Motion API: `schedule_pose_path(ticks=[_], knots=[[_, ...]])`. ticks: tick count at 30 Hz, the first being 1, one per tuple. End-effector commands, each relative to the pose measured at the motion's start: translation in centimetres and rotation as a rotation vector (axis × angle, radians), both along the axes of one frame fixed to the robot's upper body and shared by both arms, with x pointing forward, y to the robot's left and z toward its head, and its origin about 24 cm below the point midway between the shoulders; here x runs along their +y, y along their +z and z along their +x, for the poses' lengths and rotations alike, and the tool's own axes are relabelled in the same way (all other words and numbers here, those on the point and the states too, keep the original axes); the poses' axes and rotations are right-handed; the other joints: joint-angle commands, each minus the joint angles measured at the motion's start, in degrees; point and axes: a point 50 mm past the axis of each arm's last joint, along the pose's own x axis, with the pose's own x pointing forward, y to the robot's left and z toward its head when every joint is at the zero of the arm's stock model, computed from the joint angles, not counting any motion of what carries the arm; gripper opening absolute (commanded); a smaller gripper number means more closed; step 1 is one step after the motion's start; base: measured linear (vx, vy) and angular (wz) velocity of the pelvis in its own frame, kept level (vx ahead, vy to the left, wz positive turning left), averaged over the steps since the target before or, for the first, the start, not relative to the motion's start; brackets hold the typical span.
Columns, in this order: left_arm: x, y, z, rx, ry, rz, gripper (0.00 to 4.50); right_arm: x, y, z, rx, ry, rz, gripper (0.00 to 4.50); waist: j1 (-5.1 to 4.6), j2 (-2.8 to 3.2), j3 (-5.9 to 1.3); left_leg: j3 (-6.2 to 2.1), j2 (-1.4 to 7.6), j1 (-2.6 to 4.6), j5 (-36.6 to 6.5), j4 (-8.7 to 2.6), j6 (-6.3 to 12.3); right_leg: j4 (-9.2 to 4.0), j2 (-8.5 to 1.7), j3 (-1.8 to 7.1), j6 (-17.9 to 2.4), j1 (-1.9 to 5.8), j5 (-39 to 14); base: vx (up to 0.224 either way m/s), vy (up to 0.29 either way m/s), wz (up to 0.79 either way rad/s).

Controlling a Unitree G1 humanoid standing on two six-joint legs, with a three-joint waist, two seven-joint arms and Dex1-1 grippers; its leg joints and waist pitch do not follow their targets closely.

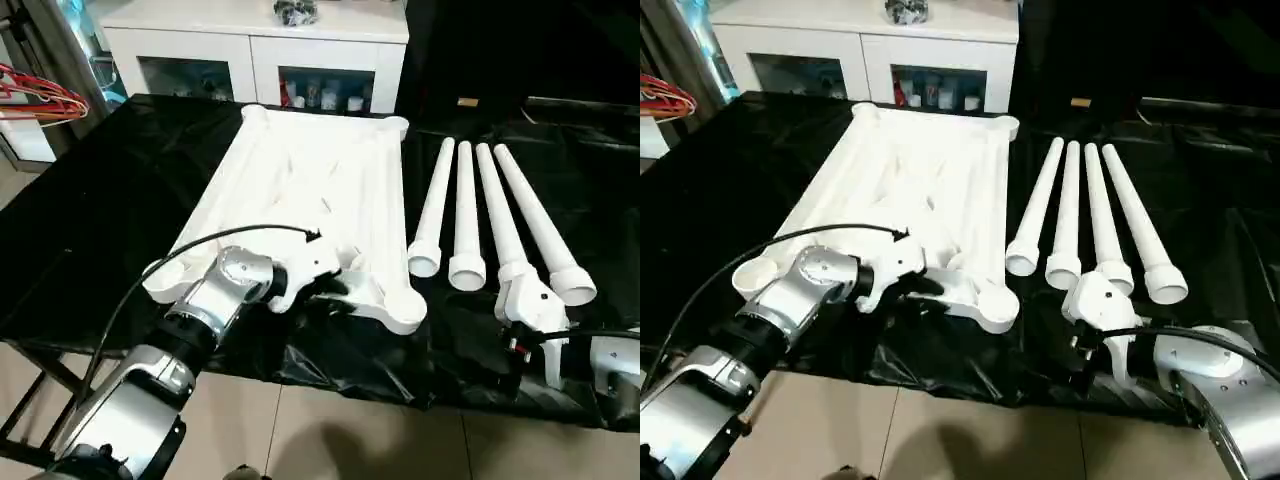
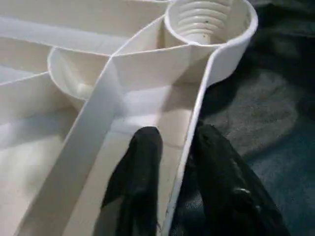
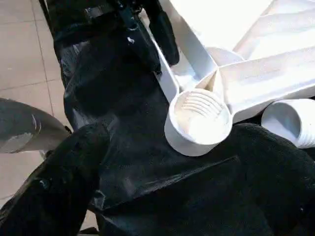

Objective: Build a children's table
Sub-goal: Move table base

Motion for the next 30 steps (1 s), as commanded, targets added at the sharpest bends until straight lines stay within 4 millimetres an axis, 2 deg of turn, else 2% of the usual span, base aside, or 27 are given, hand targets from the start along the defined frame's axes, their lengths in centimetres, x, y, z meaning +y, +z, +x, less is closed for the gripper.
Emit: schedule_pose_path(ticks=[1, 2, 6, 7, 9, 14, 18, 21, 27, 30], knots=[[0.1, 0.1, 0.2, -0.015, -0.003, 0.033, 1.00, 0.1, 0.2, 0.1, -0.017, 0.010, -0.010, 4.50, 0.19, -1.11, -3.21, -0.06, 0.52, 0.82, -14.01, -3.87, 2.21, -5.13, -2.73, 0.77, -10.54, 2.32, -11.87, 0.000, 0.000, 0.00], [0.1, 0.0, 0.3, -0.017, -0.005, 0.042, 0.88, 0.1, 0.2, 0.1, -0.018, 0.009, -0.010, 4.50, 0.20, -0.95, -3.14, -0.07, 0.53, 0.92, -14.51, -3.92, 2.13, -5.17, -2.75, 0.75, -10.63, 2.26, -12.43, 0.000, 0.000, 0.00], [0.1, 0.2, 0.6, -0.036, 0.009, 0.044, 0.76, 0.1, 0.3, 0.1, -0.024, 0.004, -0.011, 4.50, 0.03, -1.15, -3.06, -0.11, 0.47, 0.77, -15.05, -4.00, 1.88, -5.37, -2.80, 0.75, -10.27, 2.37, -14.27, 0.000, 0.000, 0.00], [0.1, 0.2, 0.6, -0.037, 0.009, 0.044, 0.55, 0.1, 0.3, 0.1, -0.024, 0.003, -0.011, 4.50, 0.00, -1.14, -3.07, -0.14, 0.44, 0.73, -15.05, -4.01, 1.79, -5.33, -2.83, 0.72, -10.18, 2.42, -14.47, 0.000, 0.000, 0.00], [0.2, 0.5, 0.7, -0.055, 0.013, 0.035, 0.50, 0.2, 0.2, 0.1, -0.026, 0.002, -0.010, 4.50, -0.04, -1.11, -3.10, -0.17, 0.46, 0.79, -14.93, -4.02, 1.85, -5.37, -2.79, 0.74, -9.99, 2.34, -14.39, 0.000, 0.000, 0.00], [0.7, 1.3, 0.5, -0.087, 0.021, 0.009, 0.23, 0.3, 0.2, 0.2, -0.031, -0.003, -0.008, 4.50, -0.16, -1.12, -3.35, -0.16, 0.55, 0.65, -13.02, -3.88, 2.23, -4.80, -2.72, 0.73, -11.32, 2.58, -9.32, 0.000, 0.000, 0.00], [0.6, 2.1, -0.1, -0.103, 0.025, -0.024, 0.06, 0.3, 0.1, 0.3, -0.038, -0.005, -0.012, 4.50, -0.39, -0.88, -3.38, -0.09, 0.75, 0.84, -12.30, -3.88, 2.88, -4.59, -2.64, 0.66, -12.60, 2.50, -6.54, 0.000, 0.000, 0.00], [0.2, 2.3, -1.3, -0.105, 0.017, -0.045, 0.02, 0.4, 0.1, 0.4, -0.045, -0.006, -0.014, 4.50, -0.44, -1.01, -3.24, 0.01, 0.86, 0.87, -12.61, -3.98, 2.86, -4.61, -2.63, 0.69, -12.77, 2.43, -6.67, 0.000, 0.000, 0.00], [-1.1, 2.8, -3.0, -0.102, 0.015, -0.092, 0.02, 0.4, 0.0, 0.6, -0.050, -0.002, -0.022, 4.50, -0.25, -0.92, -3.02, 0.10, 0.90, 1.02, -14.26, -4.19, 2.26, -5.04, -2.60, 0.76, -11.42, 2.14, -10.83, 0.000, 0.000, 0.00], [-1.9, 2.9, -3.9, -0.096, 0.024, -0.092, 0.02, 0.3, 0.0, 0.6, -0.054, -0.003, -0.029, 4.50, -0.27, -0.86, -3.03, 0.04, 0.83, 0.90, -14.04, -4.19, 2.18, -5.11, -2.59, 0.76, -10.91, 2.18, -10.81, 0.000, 0.000, 0.00]])
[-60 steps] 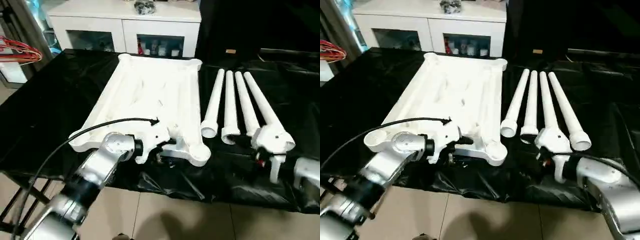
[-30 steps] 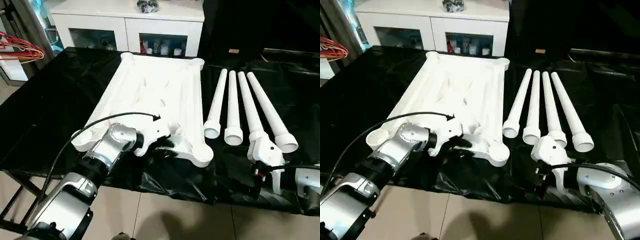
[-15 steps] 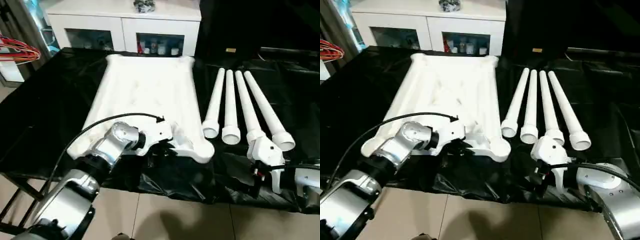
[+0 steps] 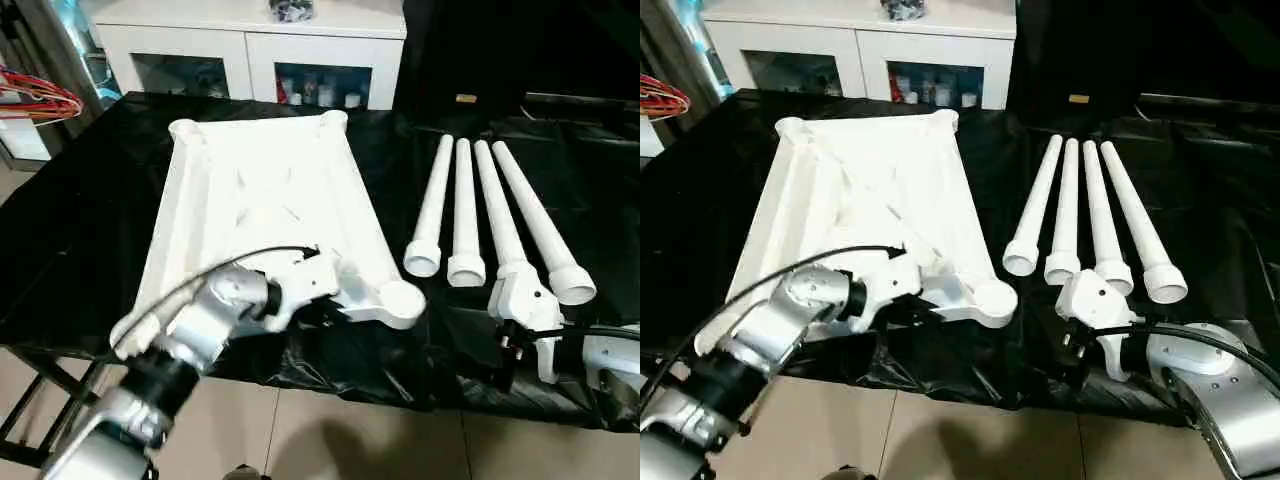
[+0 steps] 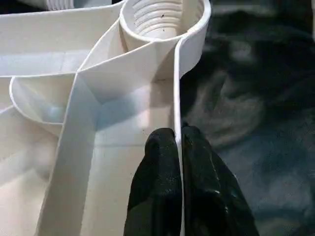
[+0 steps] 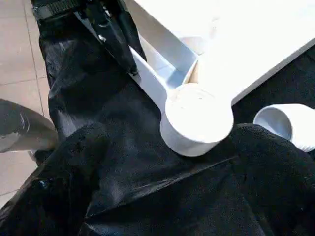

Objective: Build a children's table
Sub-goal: Move table base

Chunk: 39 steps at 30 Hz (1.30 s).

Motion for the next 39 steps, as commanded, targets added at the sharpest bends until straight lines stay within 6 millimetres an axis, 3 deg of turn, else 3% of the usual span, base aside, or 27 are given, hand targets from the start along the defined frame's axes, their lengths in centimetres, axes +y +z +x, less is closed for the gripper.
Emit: schedule_pose_path(ticks=[1, 16, 18, 26, 39], knots=[[-1.1, 1.9, -0.2, -0.064, -0.006, -0.060, 0.02, -0.1, 0.1, 0.1, -0.018, -0.002, -0.010, 4.50, -0.04, -0.91, -3.08, 0.04, 0.70, 0.92, -13.73, -3.89, 2.23, -4.74, -2.52, 0.76, -10.70, 2.35, -10.47, 0.000, 0.000, 0.00], [-2.0, 2.3, -1.0, -0.086, 0.097, 0.017, 0.02, -0.2, -0.2, 0.0, -0.020, -0.008, -0.026, 4.50, -0.51, -0.86, -3.19, -0.01, 0.50, 0.73, -12.44, -3.71, 2.96, -4.77, -2.25, 0.61, -10.47, 2.49, -8.42, 0.000, 0.000, 0.00], [-1.9, 2.0, -0.9, -0.091, 0.121, 0.056, 0.02, -0.2, -0.3, -0.1, -0.019, -0.007, -0.028, 4.50, -0.60, -0.61, -3.25, -0.06, 0.45, 0.68, -12.00, -3.67, 3.17, -4.71, -2.22, 0.58, -11.01, 2.61, -7.05, 0.000, 0.000, 0.00], [-1.7, 1.6, -0.1, -0.148, 0.141, 0.039, 0.02, -0.3, -0.4, -0.2, -0.020, -0.011, -0.036, 4.50, -1.06, -0.66, -3.26, -0.11, 0.31, 0.64, -13.03, -3.65, 3.37, -4.90, -2.15, 0.48, -11.12, 2.70, -7.37, 0.000, 0.000, 0.00], [3.0, 1.4, 3.5, -0.272, 0.080, 0.021, 0.02, 0.1, -0.5, 0.1, -0.040, 0.000, -0.050, 4.50, -0.92, -0.62, -3.52, -0.02, 0.28, 0.93, -13.05, -3.57, 2.96, -4.62, -2.23, 0.55, -10.58, 2.49, -7.42, 0.000, 0.000, 0.00]])
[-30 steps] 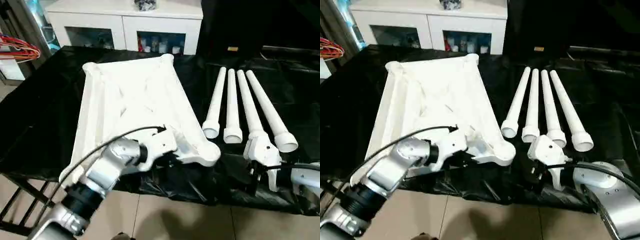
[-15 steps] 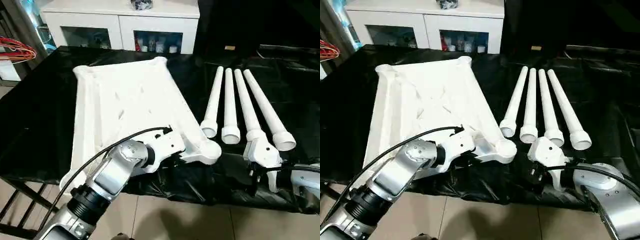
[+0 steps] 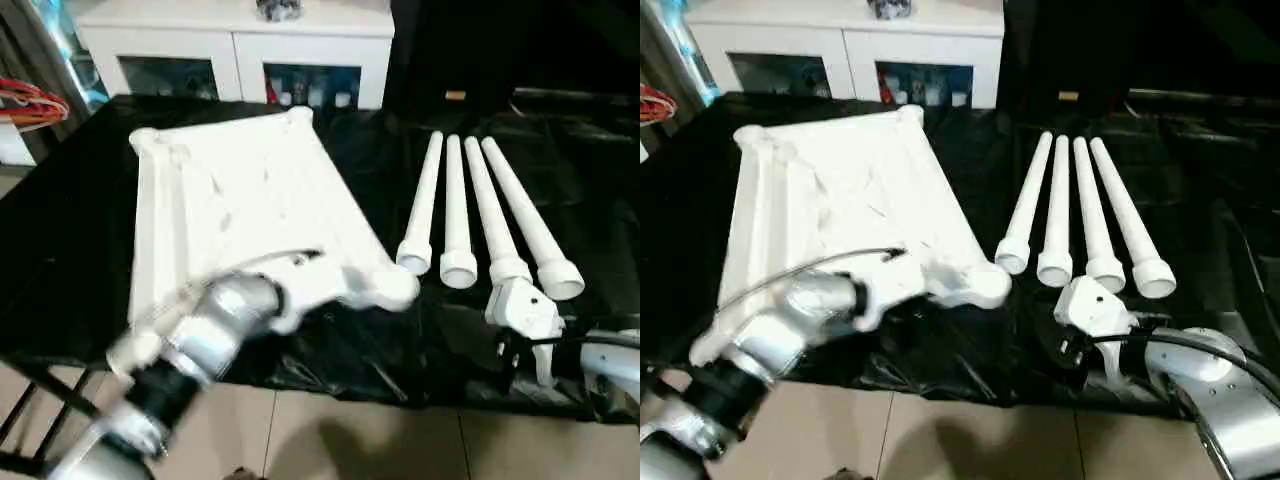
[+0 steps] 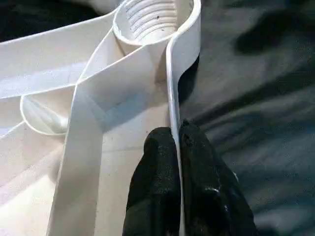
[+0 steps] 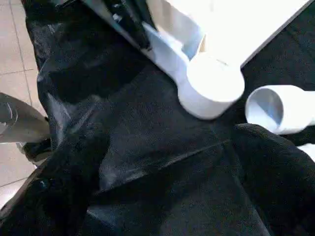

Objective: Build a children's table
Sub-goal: Move table base

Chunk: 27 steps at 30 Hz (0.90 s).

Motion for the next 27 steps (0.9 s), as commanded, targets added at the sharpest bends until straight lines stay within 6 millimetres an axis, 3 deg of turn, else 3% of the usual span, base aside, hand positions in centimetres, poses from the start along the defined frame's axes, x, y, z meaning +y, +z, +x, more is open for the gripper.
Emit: schedule_pose_path(ticks=[1, 6, 10, 14, 15, 19, 20, 27], knots=[[0.4, 2.2, 1.2, -0.116, -0.032, -0.053, 0.02, 0.1, 0.1, 0.2, -0.021, 0.004, -0.014, 4.50, 0.39, -0.84, -3.47, -0.06, 0.28, 0.85, -12.54, -3.49, 2.92, -4.30, -2.33, 0.60, -10.70, 2.60, -6.78, 0.000, 0.000, 0.00], [0.7, 2.2, 1.9, -0.130, -0.070, -0.064, 0.02, 0.2, 0.0, 0.2, -0.022, 0.008, -0.016, 4.50, 0.72, -0.82, -3.65, 0.07, 0.36, 0.97, -10.94, -3.26, 3.49, -3.82, -2.48, 0.64, -12.18, 2.74, -2.54, 0.000, 0.000, 0.00], [1.1, 1.6, 2.3, -0.155, -0.107, -0.029, 0.02, 0.2, 0.0, 0.2, -0.023, 0.009, -0.019, 4.50, 1.58, -0.75, -3.56, 0.14, 0.48, 1.21, -12.01, -3.31, 3.11, -4.03, -2.63, 0.76, -11.93, 2.61, -4.51, 0.000, 0.000, 0.00], [1.7, 1.3, 2.3, -0.132, -0.130, -0.015, 0.02, 0.3, -0.1, 0.0, -0.020, 0.009, -0.016, 4.50, 1.71, -0.84, -3.60, 0.06, 0.54, 1.18, -12.06, -3.41, 2.54, -3.82, -2.71, 0.77, -11.85, 2.75, -4.25, 0.000, 0.000, 0.00], [1.9, 1.2, 2.2, -0.120, -0.132, -0.017, 0.48, 0.3, -0.1, 0.0, -0.019, 0.009, -0.015, 4.50, 1.75, -0.86, -3.58, 0.04, 0.58, 1.16, -11.75, -3.45, 2.58, -3.75, -2.78, 0.77, -12.03, 2.75, -3.91, 0.000, 0.000, 0.00], [2.4, 1.3, 2.1, -0.108, -0.130, -0.058, 0.82, 0.4, -0.1, -0.2, -0.016, 0.006, 0.000, 4.50, 1.85, -0.91, -3.60, 0.10, 0.62, 1.16, -11.77, -3.40, 2.78, -3.70, -2.85, 0.74, -12.62, 2.70, -3.96, 0.000, 0.000, 0.00], [2.5, 1.5, 2.2, -0.136, -0.121, -0.080, 0.94, 0.5, -0.2, -0.2, -0.015, 0.004, 0.009, 4.50, 1.74, -1.37, -3.52, 0.14, 0.62, 1.10, -11.94, -3.45, 2.84, -3.75, -2.77, 0.70, -12.61, 2.76, -4.11, 0.000, 0.000, 0.00], [2.5, 1.7, 2.2, -0.142, -0.116, -0.099, 1.00, 0.6, -0.2, -0.2, -0.016, 0.002, 0.013, 4.50, 1.74, -1.18, -3.40, 0.15, 0.66, 1.26, -12.87, -3.52, 2.46, -3.94, -2.85, 0.78, -11.71, 2.58, -7.04, 0.000, 0.000, 0.00]])
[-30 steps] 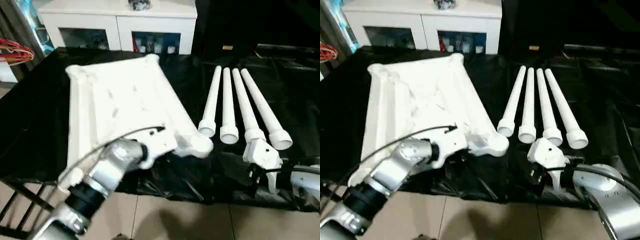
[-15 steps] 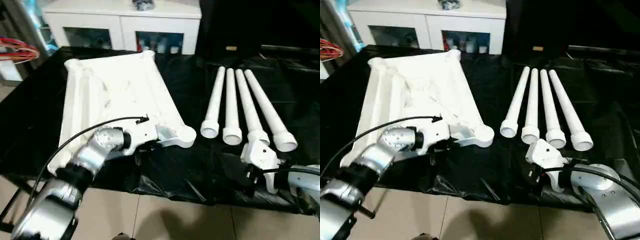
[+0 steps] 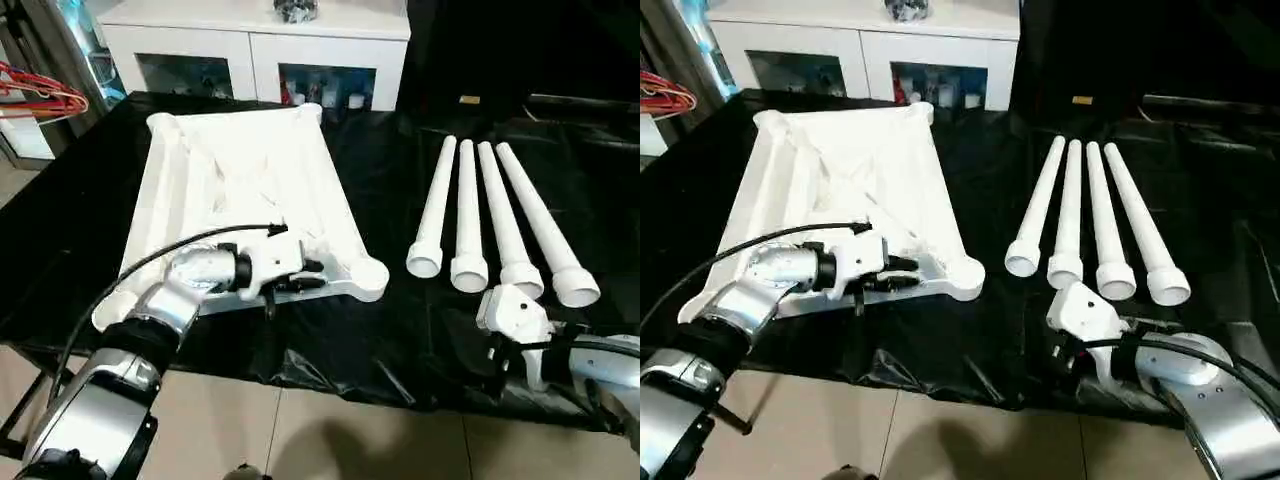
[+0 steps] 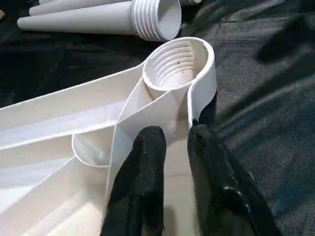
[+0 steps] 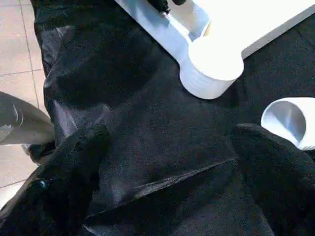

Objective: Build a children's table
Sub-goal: Move table base

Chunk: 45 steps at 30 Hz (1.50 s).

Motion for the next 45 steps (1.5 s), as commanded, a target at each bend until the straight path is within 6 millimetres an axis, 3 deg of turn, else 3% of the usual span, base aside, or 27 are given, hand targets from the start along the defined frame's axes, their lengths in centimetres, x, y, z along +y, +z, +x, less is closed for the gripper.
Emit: schedule_pose_path(ticks=[1, 2, 3, 4, 5, 7, 8, 10, 12, 13, 15, 18, 19, 21, 23, 25, 27, 28, 34, 36, 37, 38, 41, 42, 43, 44, 45], knots=[[0.0, 0.4, 0.2, -0.015, 0.001, -0.009, 1.00, 0.2, 0.5, 0.0, -0.025, 0.004, 0.005, 4.50, 0.19, -1.06, -3.43, 0.08, 0.63, 1.06, -12.64, -3.60, 2.43, -3.98, -2.81, 0.75, -11.61, 2.45, -6.93, 0.000, 0.000, 0.00], [0.0, 0.4, 0.2, -0.015, 0.001, -0.009, 1.00, 0.2, 0.5, 0.0, -0.025, 0.004, 0.005, 4.50, 0.20, -1.03, -3.46, 0.07, 0.65, 1.05, -12.55, -3.59, 2.44, -3.96, -2.83, 0.75, -11.61, 2.46, -6.78, 0.000, 0.000, 0.00], [-0.2, 1.7, -0.4, 0.002, 0.089, -0.180, 1.05, 0.0, 1.0, -0.3, -0.031, -0.047, 0.059, 4.50, 0.20, -1.08, -3.49, 0.07, 0.64, 1.06, -12.29, -3.57, 2.47, -3.89, -2.80, 0.73, -11.64, 2.46, -6.37, 0.000, 0.000, 0.00], [-0.2, 2.2, -0.7, 0.015, 0.121, -0.244, 1.05, 0.0, 1.2, -0.5, -0.033, -0.069, 0.081, 4.50, 0.40, -0.78, -3.53, -0.16, 1.09, 0.94, -11.03, -3.63, 2.60, -3.19, -3.28, 0.81, -13.26, 2.70, -2.82, 0.000, 0.000, 0.00], [-0.1, 2.7, -1.2, 0.030, 0.150, -0.306, 1.05, -0.1, 1.3, -0.7, -0.034, -0.090, 0.101, 4.50, 0.15, -0.98, -3.58, -0.11, 1.27, 0.85, -10.63, -3.66, 2.77, -2.91, -3.26, 0.76, -13.83, 2.97, -1.11, 0.000, 0.000, 0.00], [-0.1, 3.7, -2.3, 0.037, 0.260, -0.423, 1.05, -0.3, 2.1, -0.9, -0.069, -0.180, 0.158, 4.50, -0.10, -0.67, -3.68, 0.10, 0.97, 0.84, -8.97, -3.36, 4.10, -3.08, -2.46, 0.47, -14.58, 2.59, 1.36, 0.000, 0.000, 0.00], [-0.2, 3.7, -2.3, 0.025, 0.290, -0.433, 1.05, -0.2, 2.2, -0.8, -0.083, -0.202, 0.162, 4.50, -0.15, -0.75, -3.51, 0.13, 0.78, 0.88, -9.65, -3.38, 4.17, -3.40, -2.37, 0.42, -14.32, 2.40, -0.40, 0.000, 0.000, 0.00], [-0.3, 3.6, -2.3, -0.057, 0.525, -0.527, 1.33, -0.3, 2.4, -0.1, -0.162, -0.388, 0.199, 4.50, -0.75, -0.21, -2.79, 0.26, 0.67, 1.33, -16.55, -3.72, 1.97, -4.70, -2.15, 0.38, -11.98, 1.73, -12.52, 0.000, 0.000, 0.00], [-0.2, 3.5, -2.6, -0.111, 0.656, -0.582, 1.39, -0.4, 2.3, 0.2, -0.207, -0.518, 0.226, 4.50, -1.06, -0.52, -2.63, 0.15, 0.47, 1.29, -18.26, -3.90, 0.74, -5.25, -2.17, 0.36, -9.76, 1.65, -18.26, 0.000, 0.000, 0.00], [-0.3, 3.5, -2.9, -0.102, 0.691, -0.617, 1.44, -0.4, 2.2, 0.4, -0.211, -0.577, 0.253, 4.50, -1.04, -0.75, -2.68, 0.01, 0.42, 1.32, -18.95, -4.06, -0.18, -5.70, -2.27, 0.59, -6.96, 1.38, -22.78, 0.000, 0.000, 0.00], [-0.5, 3.6, -3.4, -0.091, 0.718, -0.656, 1.72, -0.3, 2.1, 0.5, -0.210, -0.636, 0.296, 4.50, -1.02, -0.71, -2.70, -0.23, 0.29, 1.19, -19.17, -4.32, -0.83, -5.91, -2.12, 0.60, -4.49, 1.27, -24.51, 0.000, 0.000, 0.00], [-1.0, 4.0, -4.1, -0.067, 0.731, -0.684, 1.84, 0.0, 1.9, 0.7, -0.209, -0.687, 0.333, 4.50, -1.24, -1.20, -2.59, -0.40, 0.12, 1.03, -20.34, -4.46, -0.96, -6.29, -2.09, 0.41, -2.87, 1.00, -26.76, 0.000, 0.000, 0.00], [-1.0, 4.0, -4.1, -0.067, 0.731, -0.684, 1.90, 0.0, 1.9, 0.7, -0.209, -0.687, 0.333, 4.50, -1.49, -0.91, -2.63, -0.49, 0.18, 0.83, -19.80, -4.57, -1.11, -6.10, -2.06, 0.43, -2.88, 0.94, -24.93, 0.000, 0.000, 0.00], [-1.7, 4.0, -5.4, -0.030, 0.731, -0.654, 2.12, 0.4, 1.5, 1.2, -0.191, -0.757, 0.356, 4.50, -1.75, -1.66, -2.60, -0.43, 0.16, 0.65, -19.48, -4.58, -0.84, -5.99, -2.05, 0.45, -3.03, 0.95, -23.49, 0.000, 0.000, 0.00], [-1.8, 3.8, -6.1, -0.026, 0.766, -0.618, 2.20, 0.8, 1.0, 1.5, -0.161, -0.800, 0.366, 4.50, -2.00, -1.16, -2.59, -0.54, 0.04, 0.20, -18.10, -4.72, -1.01, -5.68, -2.06, 0.36, -3.07, 1.11, -22.18, 0.000, 0.000, 0.00], [-1.4, 3.7, -6.2, -0.034, 0.786, -0.618, 2.34, 1.1, 0.7, 1.5, -0.145, -0.802, 0.359, 4.50, -1.82, -1.20, -2.81, -0.34, 0.04, 0.77, -18.47, -4.39, -1.22, -5.86, -1.83, 0.58, -2.51, 0.76, -20.90, 0.000, 0.000, 0.00], [-0.4, 3.0, -6.2, -0.047, 0.883, -0.587, 2.34, 1.6, -0.1, 1.5, -0.112, -0.809, 0.340, 4.50, -1.58, -0.48, -2.77, -0.51, -0.02, 0.38, -17.80, -4.62, -1.67, -5.57, -1.84, 0.51, -2.82, 1.03, -18.41, 0.000, 0.000, 0.00], [-0.4, 3.0, -6.2, -0.047, 0.883, -0.587, 2.34, 1.6, -0.1, 1.5, -0.112, -0.809, 0.340, 4.50, -1.67, -0.77, -2.90, -0.49, -0.03, 0.47, -17.57, -4.52, -1.75, -5.52, -1.75, 0.52, -2.91, 1.09, -16.79, 0.000, 0.000, 0.00], [1.0, 3.1, -6.6, -0.104, 1.004, -0.553, 2.34, 2.3, -0.2, 1.7, -0.084, -0.763, 0.345, 4.50, -1.05, -0.75, -3.01, -0.42, 0.10, 0.53, -15.53, -4.43, -1.24, -4.96, -1.80, 0.53, -4.49, 1.41, -10.52, 0.000, 0.000, 0.00], [1.0, 3.0, -7.1, -0.103, 1.035, -0.510, 2.34, 2.3, -0.3, 2.1, -0.083, -0.734, 0.328, 4.50, -0.96, -1.07, -3.02, -0.49, 0.25, 0.55, -14.92, -4.43, -0.93, -4.74, -1.94, 0.48, -4.92, 1.70, -9.49, 0.000, 0.000, 0.00], [0.7, 3.0, -7.3, -0.094, 1.019, -0.494, 2.34, 1.8, -0.2, 2.3, -0.091, -0.740, 0.316, 4.50, -1.01, -1.47, -2.97, -0.26, 0.20, 0.54, -14.55, -4.31, -0.67, -4.90, -1.88, 0.54, -4.84, 1.63, -9.58, 0.000, 0.000, 0.00], [0.7, 3.0, -7.3, -0.094, 1.019, -0.494, 2.34, 1.8, -0.2, 2.3, -0.091, -0.740, 0.316, 4.50, -0.80, -1.17, -2.95, -0.27, 0.17, 0.58, -14.40, -4.31, -0.58, -4.87, -1.96, 0.57, -4.86, 1.59, -10.20, 0.000, 0.000, 0.00], [0.3, 3.1, -7.4, -0.081, 0.992, -0.490, 2.34, 1.1, 0.1, 2.6, -0.103, -0.765, 0.312, 4.50, -0.33, -1.33, -2.81, -0.10, 0.15, 0.75, -15.52, -4.31, -0.64, -5.20, -1.93, 0.69, -3.96, 1.28, -13.06, 0.000, 0.000, 0.00], [0.1, 3.1, -7.1, -0.084, 0.988, -0.495, 2.34, 0.5, 0.3, 2.6, -0.106, -0.780, 0.325, 4.50, -0.15, -1.78, -2.82, -0.05, 0.19, 0.81, -15.42, -4.30, -0.54, -5.16, -1.94, 0.71, -3.65, 1.23, -13.72, 0.000, 0.000, 0.00], [-0.3, 3.3, -6.2, -0.093, 0.940, -0.502, 2.34, -0.2, 0.3, 2.6, -0.120, -0.822, 0.309, 4.50, -0.18, 0.42, -2.86, -0.14, 0.15, 1.27, -16.10, -4.27, -1.43, -5.43, -1.70, 0.81, -3.43, 0.61, -13.71, 0.000, 0.000, 0.00], [-0.2, 3.2, -6.1, -0.093, 0.939, -0.499, 2.34, -0.3, 0.3, 2.5, -0.121, -0.825, 0.304, 4.50, -0.37, -0.25, -2.77, 0.06, 0.06, 1.31, -17.05, -4.22, -1.56, -5.78, -1.43, 0.76, -3.06, 0.49, -14.21, 0.000, 0.000, 0.00], [-0.1, 3.0, -5.9, -0.093, 0.936, -0.493, 2.34, -0.4, 0.3, 2.2, -0.125, -0.833, 0.292, 4.50, -0.42, -0.01, -2.77, -0.15, -0.04, 1.27, -18.03, -4.40, -2.27, -5.80, -1.40, 0.70, -2.78, 0.75, -14.22, 0.000, 0.000, 0.00]])
